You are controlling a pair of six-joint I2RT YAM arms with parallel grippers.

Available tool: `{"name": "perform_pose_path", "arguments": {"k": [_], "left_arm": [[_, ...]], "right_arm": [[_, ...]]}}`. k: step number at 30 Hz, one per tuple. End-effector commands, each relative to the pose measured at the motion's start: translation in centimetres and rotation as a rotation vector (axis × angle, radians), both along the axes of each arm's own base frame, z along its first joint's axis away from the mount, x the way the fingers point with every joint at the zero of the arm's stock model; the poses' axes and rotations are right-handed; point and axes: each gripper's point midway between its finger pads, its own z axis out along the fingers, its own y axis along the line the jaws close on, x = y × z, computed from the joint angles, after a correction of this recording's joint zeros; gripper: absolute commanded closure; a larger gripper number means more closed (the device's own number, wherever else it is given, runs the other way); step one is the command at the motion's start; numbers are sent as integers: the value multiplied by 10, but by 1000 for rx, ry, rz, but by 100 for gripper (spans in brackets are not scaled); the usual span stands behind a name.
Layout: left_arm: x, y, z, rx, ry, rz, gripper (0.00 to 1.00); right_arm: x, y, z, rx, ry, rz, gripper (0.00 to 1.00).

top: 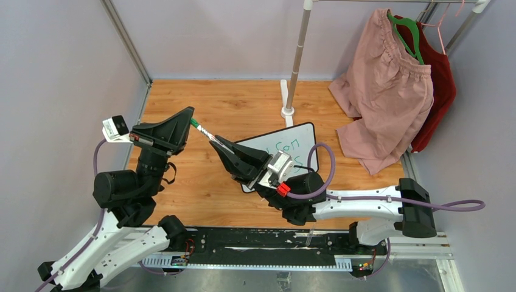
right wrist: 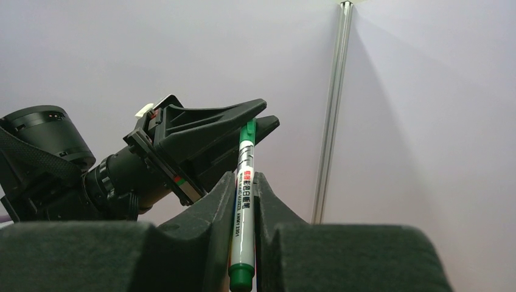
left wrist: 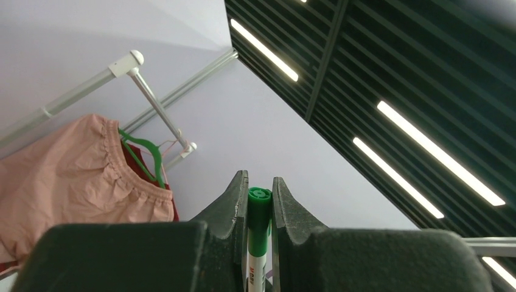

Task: Write a sentence on the whiteboard
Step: Close the whiteboard marker at the center of the board.

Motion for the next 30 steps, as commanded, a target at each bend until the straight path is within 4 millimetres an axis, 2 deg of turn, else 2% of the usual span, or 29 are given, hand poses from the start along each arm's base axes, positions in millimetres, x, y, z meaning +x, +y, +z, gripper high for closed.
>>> {"name": "perform_pose_path", "arguments": {"k": [1, 7, 13, 22, 27, 29, 30], "left_arm": [[-15, -50, -50, 240, 23, -183, 89], [-15, -41, -44, 221, 13, -147, 77], [-16, -34, -38, 233, -6, -108, 51], [-16, -15, -30, 217, -10, -33, 26], [-16, -10, -27, 207, -5, -13, 22], [-16, -10, -28, 205, -2, -15, 25], [-15, -11, -28, 206, -1, -16, 30]], "right_arm": [[7, -2, -5, -21, -11, -11, 100], [2, -7, -5, -10, -24, 16, 100], [-4, -10, -5, -22, -45, 35, 100], [-9, -24, -7, -18, -46, 56, 100], [-13, -33, -11, -10, -35, 86, 100], [-15, -36, -11, -4, -31, 97, 100], [-15, -37, -11, -1, -29, 102, 100]]}}
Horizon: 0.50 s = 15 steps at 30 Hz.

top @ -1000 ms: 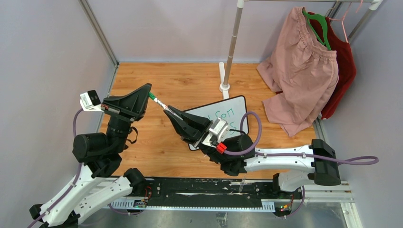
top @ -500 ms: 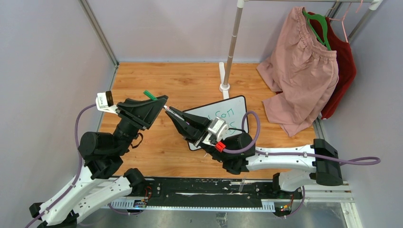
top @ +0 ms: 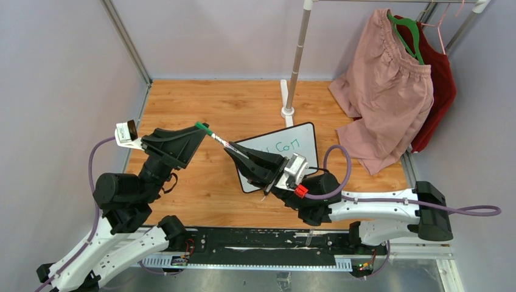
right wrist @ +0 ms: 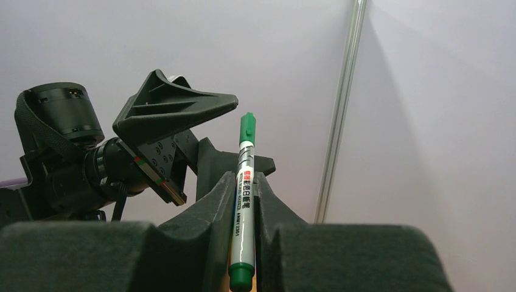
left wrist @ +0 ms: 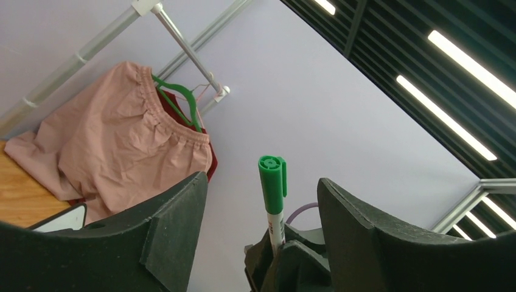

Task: Write a sentence on the whiteboard
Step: Close the whiteboard marker at the center of the board.

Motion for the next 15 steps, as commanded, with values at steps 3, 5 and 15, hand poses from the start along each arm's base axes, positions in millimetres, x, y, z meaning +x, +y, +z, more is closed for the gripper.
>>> {"name": "perform_pose_path", "arguments": {"k": [3, 5, 15], "left_arm": [[-2, 6, 10, -19, -16, 15, 39], [-2, 5, 11, -22, -16, 13, 39], [-2, 0, 15, -25, -21, -8, 51]], "right_arm": [[-6, -16, 10, 58, 3, 41, 100], [-6, -17, 10, 60, 3, 46, 100], [-8, -18, 9, 61, 5, 65, 100]]}}
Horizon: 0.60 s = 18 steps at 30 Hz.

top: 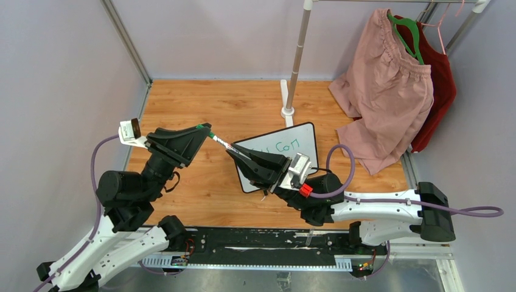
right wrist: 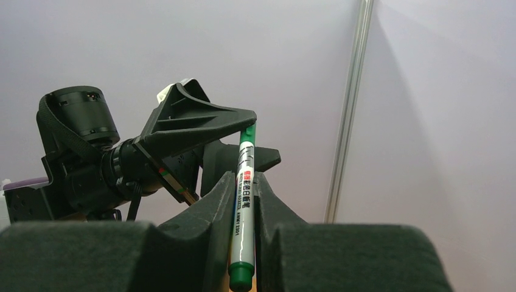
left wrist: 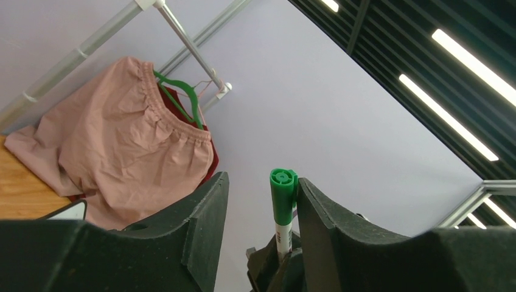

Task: Write a sentence on the whiteboard
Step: Close the whiteboard marker at the center of the board.

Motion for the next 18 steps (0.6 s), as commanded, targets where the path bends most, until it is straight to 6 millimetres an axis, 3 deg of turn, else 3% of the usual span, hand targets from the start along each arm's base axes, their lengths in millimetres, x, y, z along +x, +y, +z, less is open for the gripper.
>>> {"name": "perform_pose_path", "arguments": {"k": [1, 6, 7, 13, 16, 18], "left_arm": [[-6, 4, 17, -35, -32, -9, 51], [-7, 4, 18, -41, -33, -11, 54], [-8, 4, 19, -44, -38, -17, 62], [-8, 1, 16, -42, -29, -31, 83], [-6, -4, 11, -33, -18, -45, 100], [-6, -8, 8, -25, -10, -60, 100]], "right_arm": [[-2, -11, 10, 47, -8, 21, 100], [-2, -12, 10, 47, -7, 22, 100], [-1, -11, 9, 43, -3, 18, 100], [5, -7, 7, 39, 13, -1, 100], [10, -4, 7, 35, 18, -23, 100], [14, -2, 7, 30, 27, -43, 100]]}}
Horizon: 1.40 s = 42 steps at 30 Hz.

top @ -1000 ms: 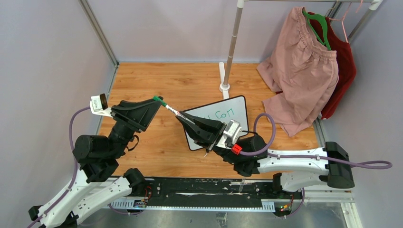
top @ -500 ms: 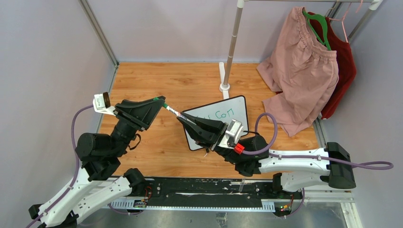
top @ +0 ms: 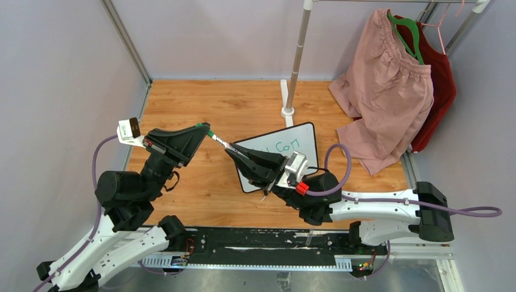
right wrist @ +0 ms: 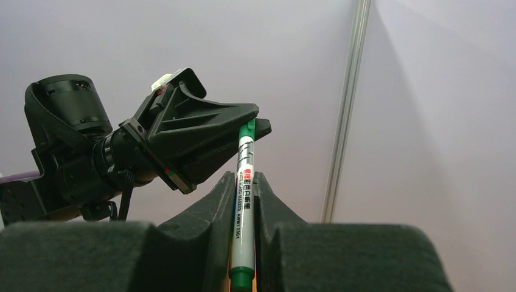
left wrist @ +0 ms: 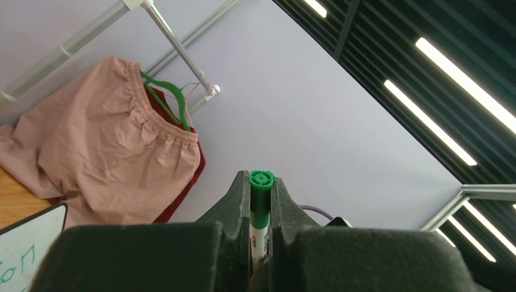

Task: Write a sentence on the whiteboard
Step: Close the whiteboard marker at the center of the board.

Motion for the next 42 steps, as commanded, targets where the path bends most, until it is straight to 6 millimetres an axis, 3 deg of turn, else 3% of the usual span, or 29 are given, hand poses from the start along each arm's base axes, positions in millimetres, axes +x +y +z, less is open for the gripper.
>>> {"name": "perform_pose_path", "arguments": {"k": [1, 5, 10, 28, 32, 35, 42], "left_arm": [[0, -9, -1, 20, -7, -29, 100], [1, -25, -8, 58, 5, -81, 100], [8, -41, -31, 69, 85, -135, 100], [8, -64, -59, 121, 149, -220, 100], [10, -54, -56, 92, 150, -180, 100], [15, -33, -49, 35, 152, -92, 100], [21, 3, -35, -7, 161, 62, 100]], "right_arm": [[11, -5, 14, 48, 16, -47, 100], [15, -2, 16, 56, 22, -72, 100], [18, 2, 18, 68, 24, -88, 100], [25, 20, 18, 50, 30, -112, 100], [24, 18, 15, 38, 36, -102, 100], [20, 12, 12, 11, 48, -75, 100], [10, 4, 1, -58, 83, -10, 80]]}}
